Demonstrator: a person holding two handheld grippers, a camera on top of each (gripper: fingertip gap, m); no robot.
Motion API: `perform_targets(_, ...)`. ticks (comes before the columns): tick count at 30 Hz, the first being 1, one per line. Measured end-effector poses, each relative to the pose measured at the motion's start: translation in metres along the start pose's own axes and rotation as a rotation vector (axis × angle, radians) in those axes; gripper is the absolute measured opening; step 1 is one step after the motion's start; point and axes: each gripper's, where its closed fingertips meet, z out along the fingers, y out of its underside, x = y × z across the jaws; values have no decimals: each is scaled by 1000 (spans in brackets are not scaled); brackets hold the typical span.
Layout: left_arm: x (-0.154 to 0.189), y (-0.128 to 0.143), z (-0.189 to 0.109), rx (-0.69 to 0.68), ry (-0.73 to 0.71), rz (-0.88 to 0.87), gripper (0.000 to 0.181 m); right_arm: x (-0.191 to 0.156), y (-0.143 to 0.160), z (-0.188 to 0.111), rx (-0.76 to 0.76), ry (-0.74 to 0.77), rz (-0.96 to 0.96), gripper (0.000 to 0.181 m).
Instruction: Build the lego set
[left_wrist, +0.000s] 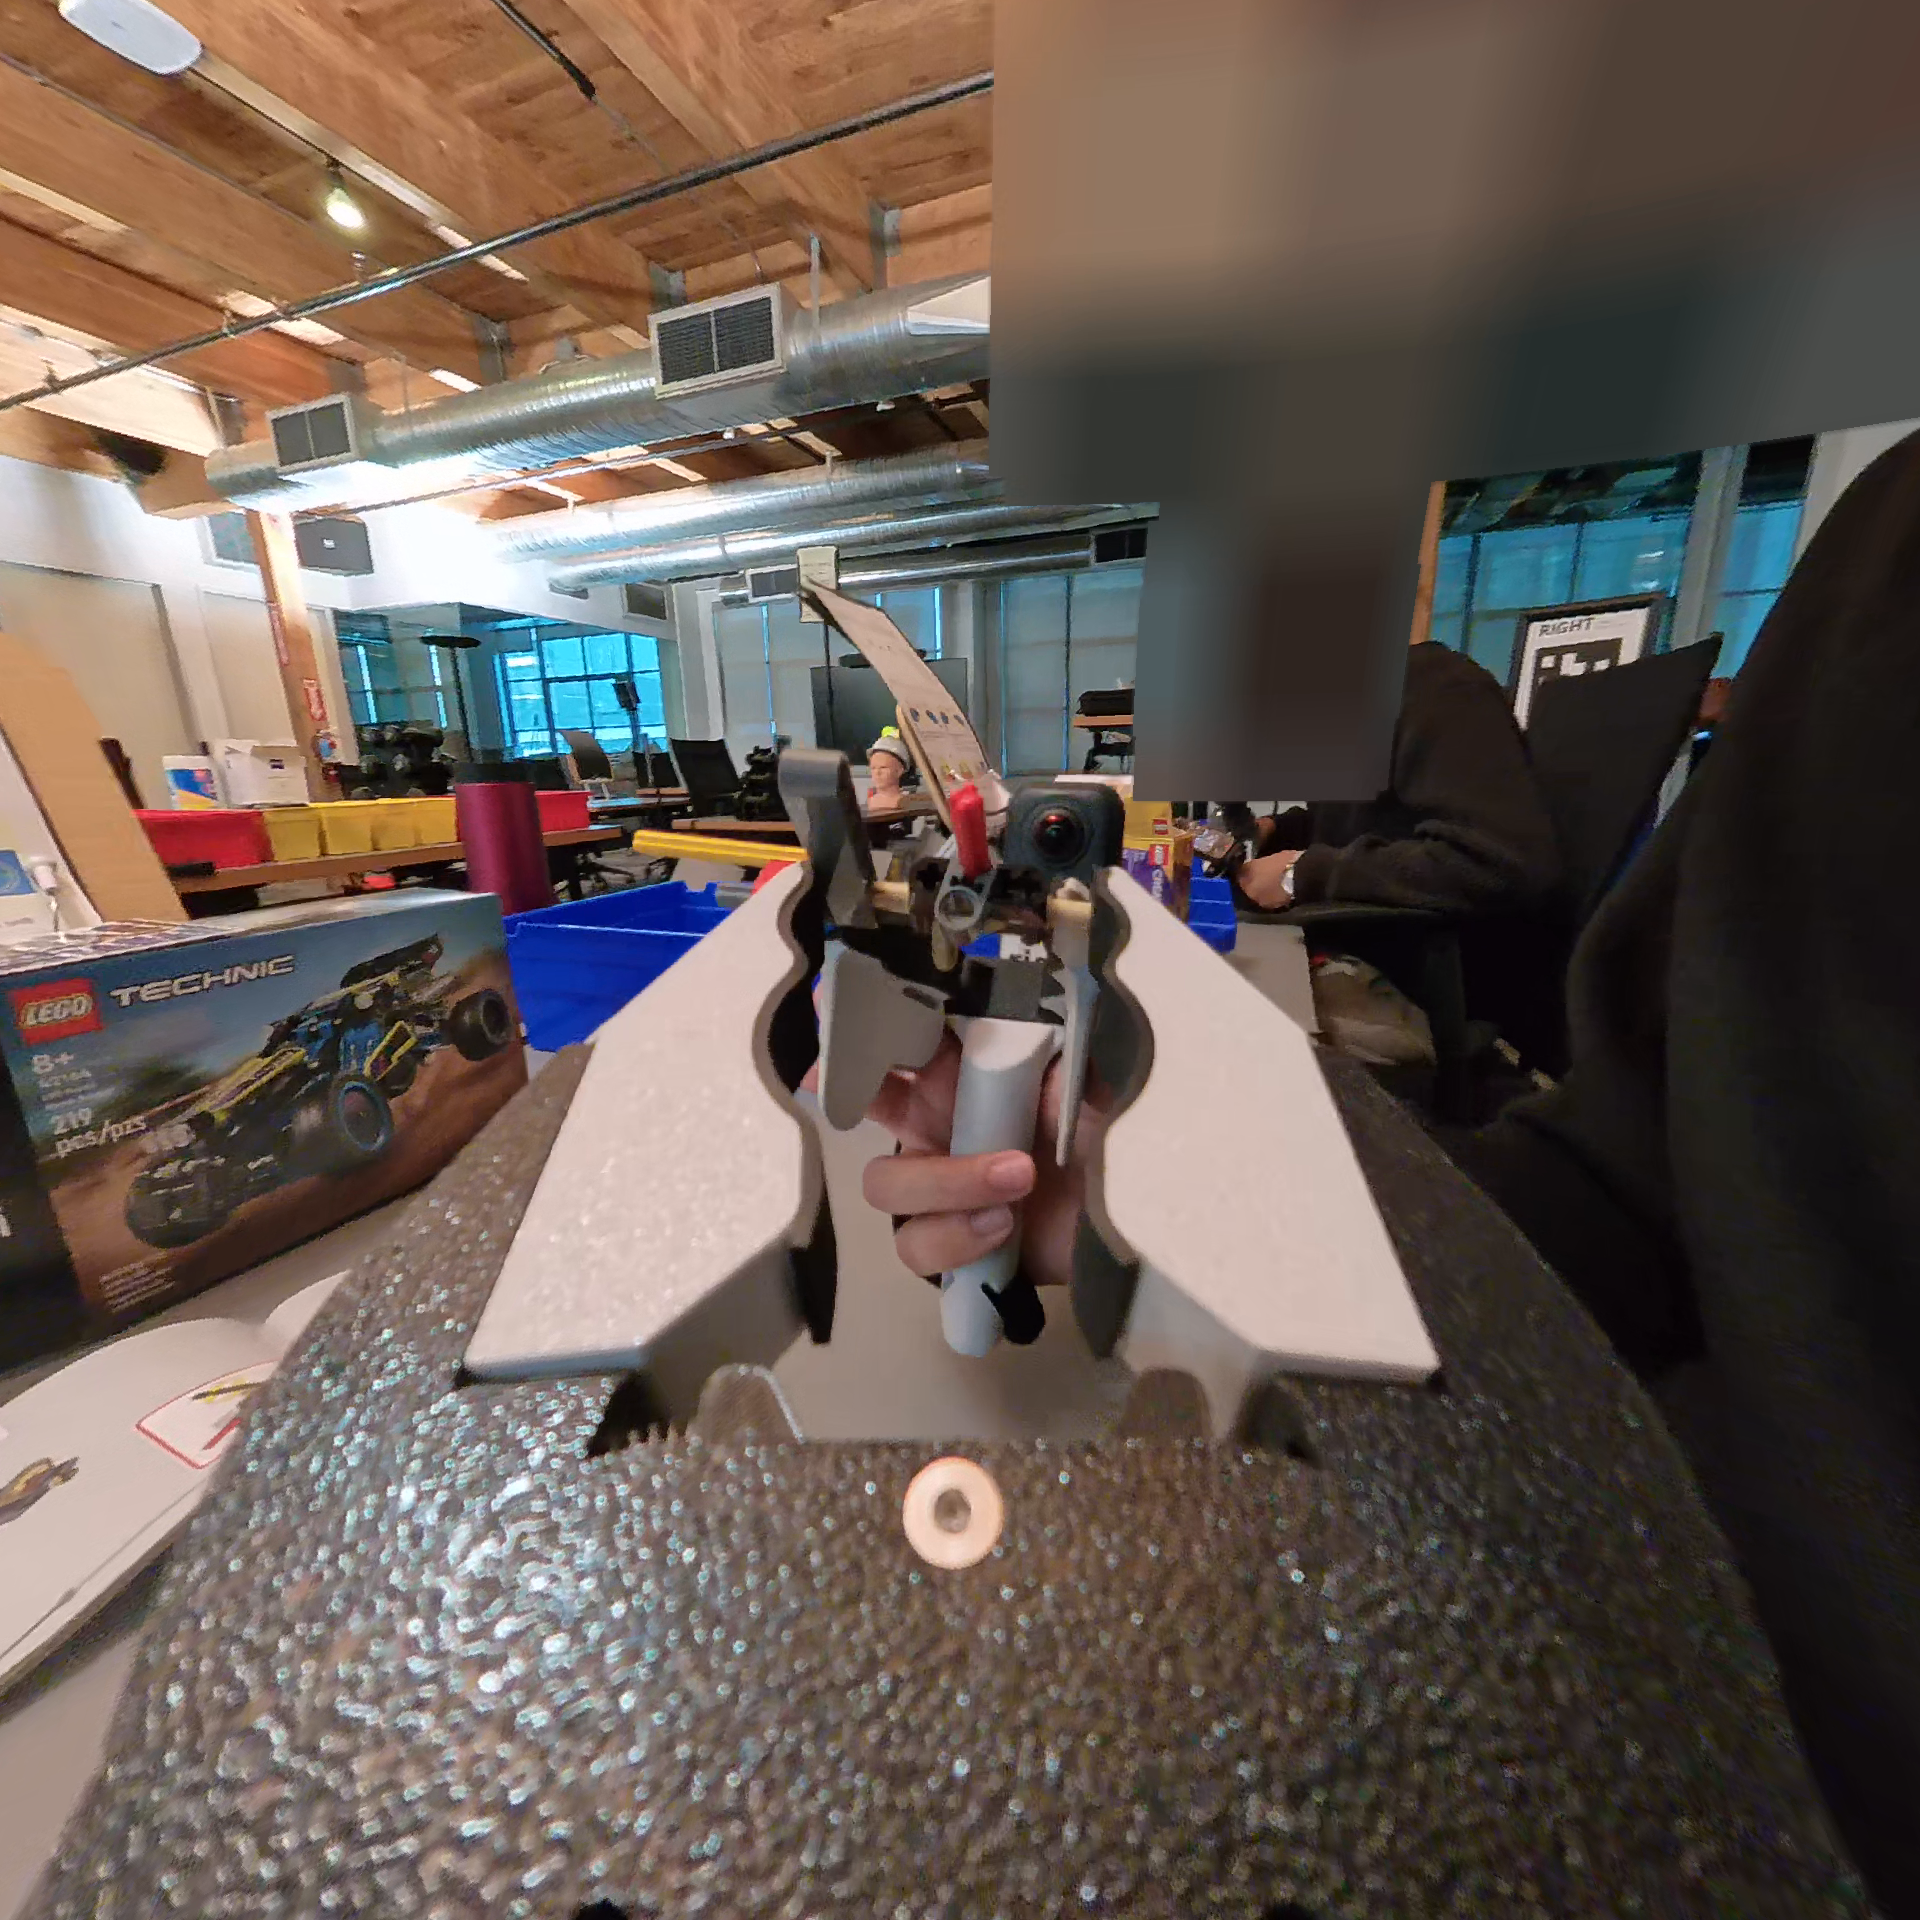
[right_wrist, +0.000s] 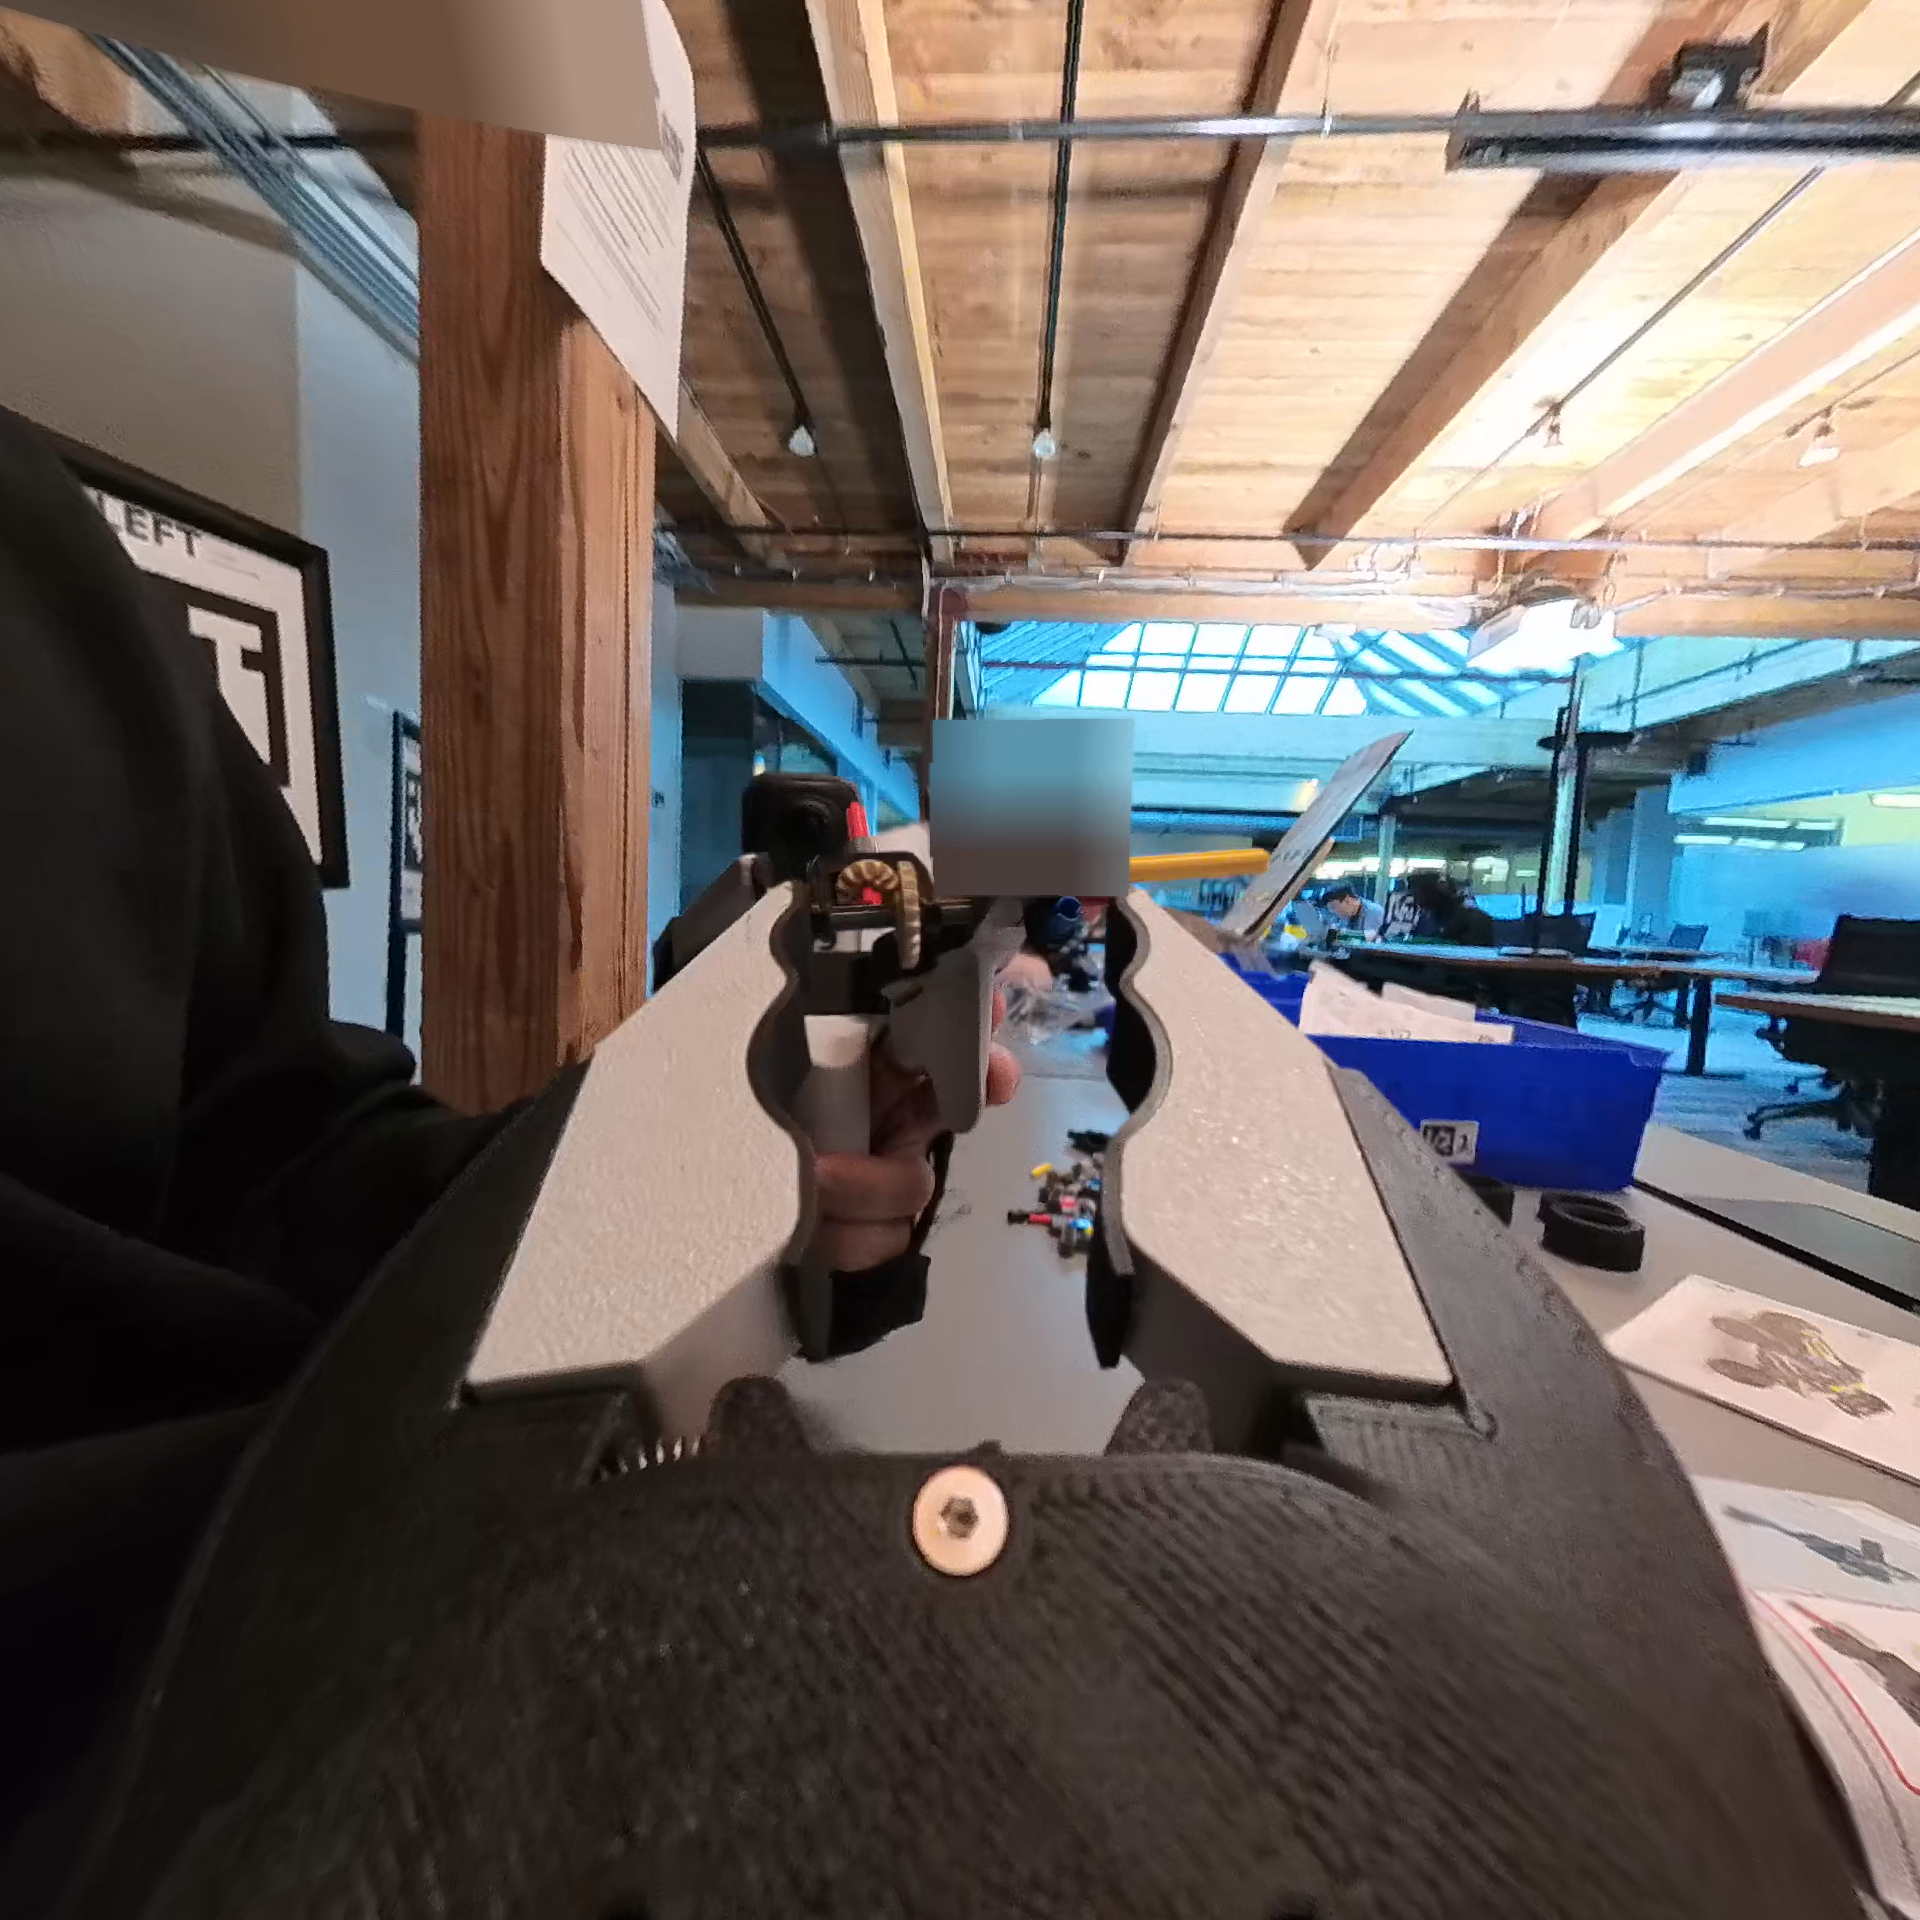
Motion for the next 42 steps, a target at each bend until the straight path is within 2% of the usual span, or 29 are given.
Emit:
perform_targets(4, 6, -2, 5, -26, 3, 23, 48, -3, -8, -2, 82, -23, 25, 55)
perform_targets(7, 13, -4, 7, -17, 44, -7, 48, -4, -14, -6, 135, -44, 59, 42)
perform_targets(9, 14, -6, 8, 3, 45, -16, 49, -7, -16, -7, 149, -63, 60, 47)
perform_targets(18, 15, -8, 3, 41, 52, 1, 49, -8, -13, -2, 148, -50, 54, 63)
perform_targets(28, 18, -10, 6, 88, 72, -37, 49, -13, -12, 1, 141, -64, 24, 62)
perform_targets(42, 16, -9, 3, 112, 75, -42, 48, -13, -5, 3, 86, -85, 121, 62)
